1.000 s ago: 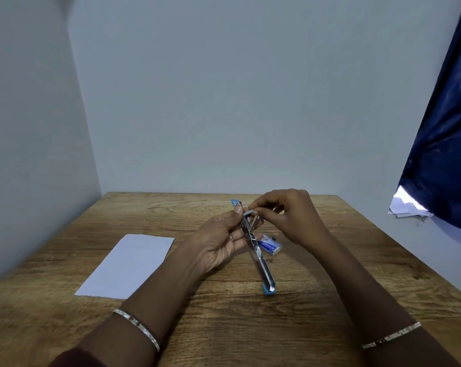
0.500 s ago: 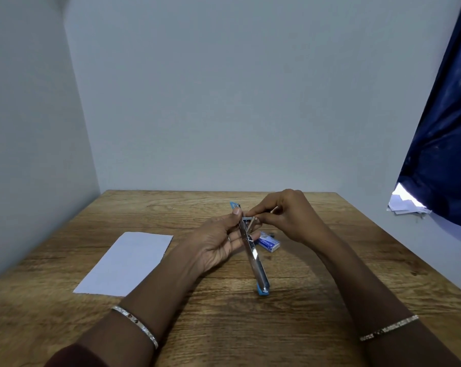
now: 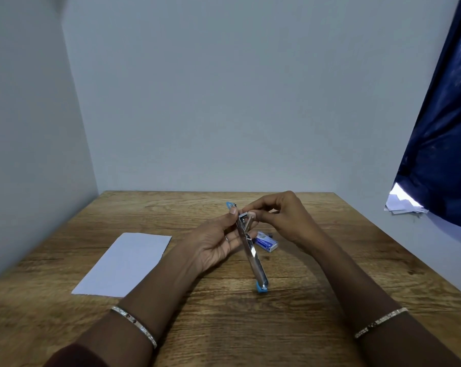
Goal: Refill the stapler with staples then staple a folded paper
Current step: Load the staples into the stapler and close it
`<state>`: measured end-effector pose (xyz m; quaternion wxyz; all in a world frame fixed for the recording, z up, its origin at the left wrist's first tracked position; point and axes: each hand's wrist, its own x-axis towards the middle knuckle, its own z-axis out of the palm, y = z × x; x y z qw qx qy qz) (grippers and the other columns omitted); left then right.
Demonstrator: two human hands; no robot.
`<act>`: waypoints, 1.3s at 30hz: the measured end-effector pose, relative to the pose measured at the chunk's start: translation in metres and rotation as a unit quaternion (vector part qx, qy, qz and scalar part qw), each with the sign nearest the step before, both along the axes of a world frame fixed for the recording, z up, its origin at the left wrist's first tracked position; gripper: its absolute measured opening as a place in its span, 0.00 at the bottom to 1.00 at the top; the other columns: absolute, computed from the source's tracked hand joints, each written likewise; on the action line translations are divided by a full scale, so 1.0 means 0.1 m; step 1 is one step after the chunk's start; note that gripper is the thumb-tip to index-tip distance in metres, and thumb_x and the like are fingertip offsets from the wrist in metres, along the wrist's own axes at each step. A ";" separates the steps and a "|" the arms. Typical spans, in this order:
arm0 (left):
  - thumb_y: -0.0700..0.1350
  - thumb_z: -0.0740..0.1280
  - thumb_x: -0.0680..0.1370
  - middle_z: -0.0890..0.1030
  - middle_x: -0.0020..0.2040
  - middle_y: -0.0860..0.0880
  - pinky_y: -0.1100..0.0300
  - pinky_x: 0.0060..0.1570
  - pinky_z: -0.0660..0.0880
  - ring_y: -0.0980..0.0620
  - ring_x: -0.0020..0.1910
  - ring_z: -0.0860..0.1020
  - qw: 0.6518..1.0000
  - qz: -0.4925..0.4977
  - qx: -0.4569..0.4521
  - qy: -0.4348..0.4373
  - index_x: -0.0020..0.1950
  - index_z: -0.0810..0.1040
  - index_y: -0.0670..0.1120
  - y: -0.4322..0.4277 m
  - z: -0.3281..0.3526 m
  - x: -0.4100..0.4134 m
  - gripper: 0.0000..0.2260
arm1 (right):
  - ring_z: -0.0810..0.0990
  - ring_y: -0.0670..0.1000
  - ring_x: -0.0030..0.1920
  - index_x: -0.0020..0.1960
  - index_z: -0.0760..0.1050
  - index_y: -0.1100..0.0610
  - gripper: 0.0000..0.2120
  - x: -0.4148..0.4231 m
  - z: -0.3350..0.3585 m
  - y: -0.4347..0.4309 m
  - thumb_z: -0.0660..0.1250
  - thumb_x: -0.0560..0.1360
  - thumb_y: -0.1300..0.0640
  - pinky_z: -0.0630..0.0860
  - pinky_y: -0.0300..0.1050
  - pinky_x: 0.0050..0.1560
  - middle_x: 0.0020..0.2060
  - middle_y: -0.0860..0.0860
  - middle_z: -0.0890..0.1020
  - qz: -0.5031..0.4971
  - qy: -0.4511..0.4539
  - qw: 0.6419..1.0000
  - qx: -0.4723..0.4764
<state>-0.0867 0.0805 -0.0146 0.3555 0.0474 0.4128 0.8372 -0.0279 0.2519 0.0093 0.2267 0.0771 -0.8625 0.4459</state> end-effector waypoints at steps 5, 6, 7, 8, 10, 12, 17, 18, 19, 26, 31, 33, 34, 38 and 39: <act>0.39 0.68 0.80 0.86 0.43 0.34 0.40 0.42 0.84 0.41 0.42 0.87 1.000 0.010 -0.007 -0.002 0.54 0.78 0.32 0.00 0.00 -0.01 0.09 | 0.87 0.51 0.50 0.51 0.87 0.57 0.06 -0.02 -0.04 0.04 0.75 0.74 0.60 0.82 0.51 0.57 0.44 0.52 0.89 0.035 -0.035 0.997 -0.059; 0.39 0.68 0.80 0.86 0.43 0.35 0.41 0.42 0.84 0.41 0.42 0.88 1.000 0.011 -0.013 0.000 0.54 0.78 0.32 0.00 0.00 0.00 0.09 | 0.87 0.53 0.50 0.51 0.87 0.58 0.07 -0.02 -0.04 0.04 0.76 0.74 0.60 0.82 0.54 0.58 0.44 0.53 0.89 0.042 -0.043 0.996 -0.069; 0.39 0.68 0.80 0.86 0.43 0.35 0.41 0.41 0.84 0.42 0.41 0.88 1.000 0.012 -0.019 0.002 0.53 0.78 0.33 0.00 0.00 0.00 0.09 | 0.87 0.54 0.51 0.52 0.87 0.58 0.07 -0.02 -0.05 0.05 0.76 0.73 0.60 0.82 0.55 0.59 0.45 0.54 0.89 0.049 -0.051 0.995 -0.077; 0.39 0.67 0.81 0.86 0.42 0.35 0.42 0.40 0.85 0.42 0.40 0.87 1.000 0.012 -0.023 0.004 0.53 0.78 0.33 0.00 0.00 0.00 0.09 | 0.87 0.54 0.51 0.52 0.87 0.58 0.08 -0.02 -0.05 0.05 0.76 0.73 0.60 0.82 0.56 0.59 0.45 0.55 0.89 0.056 -0.056 0.993 -0.083; 0.39 0.67 0.81 0.86 0.42 0.36 0.43 0.39 0.85 0.43 0.39 0.87 0.999 0.014 -0.029 0.006 0.55 0.78 0.32 0.00 -0.01 0.00 0.09 | 0.87 0.53 0.50 0.53 0.87 0.57 0.08 -0.01 -0.05 0.05 0.75 0.74 0.61 0.83 0.54 0.56 0.46 0.55 0.89 0.069 -0.064 0.992 -0.086; 0.39 0.67 0.81 0.86 0.42 0.36 0.44 0.39 0.85 0.44 0.40 0.87 0.999 0.017 -0.037 0.007 0.58 0.78 0.32 0.01 -0.01 0.00 0.11 | 0.87 0.56 0.52 0.54 0.87 0.57 0.08 -0.01 -0.06 0.06 0.74 0.75 0.61 0.82 0.58 0.55 0.47 0.57 0.89 0.076 -0.072 0.991 -0.087; 0.40 0.66 0.82 0.85 0.39 0.38 0.46 0.38 0.85 0.46 0.39 0.86 0.999 0.016 -0.047 0.003 0.52 0.81 0.34 0.01 -0.03 0.00 0.09 | 0.87 0.54 0.52 0.53 0.86 0.59 0.08 -0.02 -0.06 0.04 0.73 0.75 0.63 0.83 0.50 0.53 0.47 0.54 0.89 0.072 -0.081 0.992 -0.069; 0.40 0.66 0.82 0.85 0.40 0.38 0.46 0.38 0.85 0.46 0.39 0.86 0.999 0.015 -0.044 0.001 0.51 0.81 0.34 0.01 -0.04 0.00 0.09 | 0.86 0.54 0.52 0.53 0.86 0.58 0.08 -0.02 -0.07 0.03 0.73 0.75 0.63 0.83 0.51 0.55 0.46 0.54 0.89 0.066 -0.078 0.993 -0.063; 0.40 0.66 0.82 0.86 0.41 0.38 0.46 0.39 0.85 0.46 0.38 0.86 0.999 0.015 -0.040 -0.001 0.51 0.81 0.34 0.01 -0.03 -0.01 0.09 | 0.86 0.54 0.52 0.53 0.86 0.58 0.07 -0.03 -0.07 0.02 0.73 0.76 0.62 0.82 0.52 0.56 0.46 0.54 0.89 0.059 -0.074 0.994 -0.060; 0.40 0.66 0.81 0.87 0.42 0.40 0.46 0.34 0.85 0.46 0.38 0.87 1.000 0.014 -0.014 -0.017 0.53 0.79 0.34 0.00 -0.04 -0.03 0.08 | 0.86 0.51 0.47 0.51 0.86 0.59 0.06 -0.08 -0.14 -0.04 0.73 0.76 0.61 0.82 0.46 0.51 0.44 0.55 0.89 0.045 -0.057 0.989 -0.128; 0.40 0.67 0.80 0.87 0.40 0.40 0.47 0.32 0.84 0.46 0.37 0.87 1.000 0.016 -0.011 -0.016 0.53 0.80 0.35 0.01 -0.05 -0.04 0.09 | 0.86 0.50 0.43 0.49 0.86 0.61 0.05 -0.08 -0.17 -0.08 0.74 0.75 0.61 0.81 0.40 0.45 0.43 0.56 0.89 0.038 -0.066 0.972 -0.221; 0.40 0.67 0.80 0.87 0.39 0.40 0.47 0.32 0.84 0.46 0.37 0.87 1.000 0.019 -0.012 -0.015 0.54 0.80 0.35 0.01 -0.05 -0.05 0.09 | 0.87 0.50 0.42 0.48 0.86 0.62 0.04 -0.09 -0.17 -0.09 0.74 0.75 0.63 0.81 0.40 0.43 0.42 0.58 0.89 0.036 -0.066 0.967 -0.242; 0.40 0.68 0.80 0.87 0.39 0.40 0.47 0.32 0.84 0.46 0.37 0.87 1.000 0.021 -0.011 -0.014 0.54 0.80 0.35 0.01 -0.05 -0.05 0.09 | 0.87 0.50 0.40 0.48 0.86 0.63 0.04 -0.09 -0.17 -0.10 0.74 0.75 0.63 0.81 0.39 0.41 0.42 0.58 0.88 0.034 -0.067 0.965 -0.251; 0.40 0.67 0.80 0.87 0.40 0.38 0.45 0.36 0.85 0.44 0.37 0.87 1.000 0.020 -0.003 -0.011 0.50 0.81 0.33 0.01 -0.06 -0.06 0.09 | 0.86 0.51 0.34 0.48 0.85 0.66 0.05 -0.07 -0.15 -0.11 0.73 0.75 0.65 0.82 0.41 0.35 0.40 0.61 0.87 0.038 -0.093 0.950 -0.295; 0.39 0.67 0.80 0.87 0.40 0.37 0.44 0.38 0.85 0.43 0.38 0.87 1.000 0.020 -0.003 -0.011 0.49 0.82 0.33 0.01 -0.07 -0.07 0.09 | 0.85 0.52 0.34 0.49 0.85 0.67 0.05 -0.06 -0.14 -0.10 0.73 0.75 0.65 0.82 0.41 0.34 0.40 0.62 0.87 0.043 -0.104 0.948 -0.297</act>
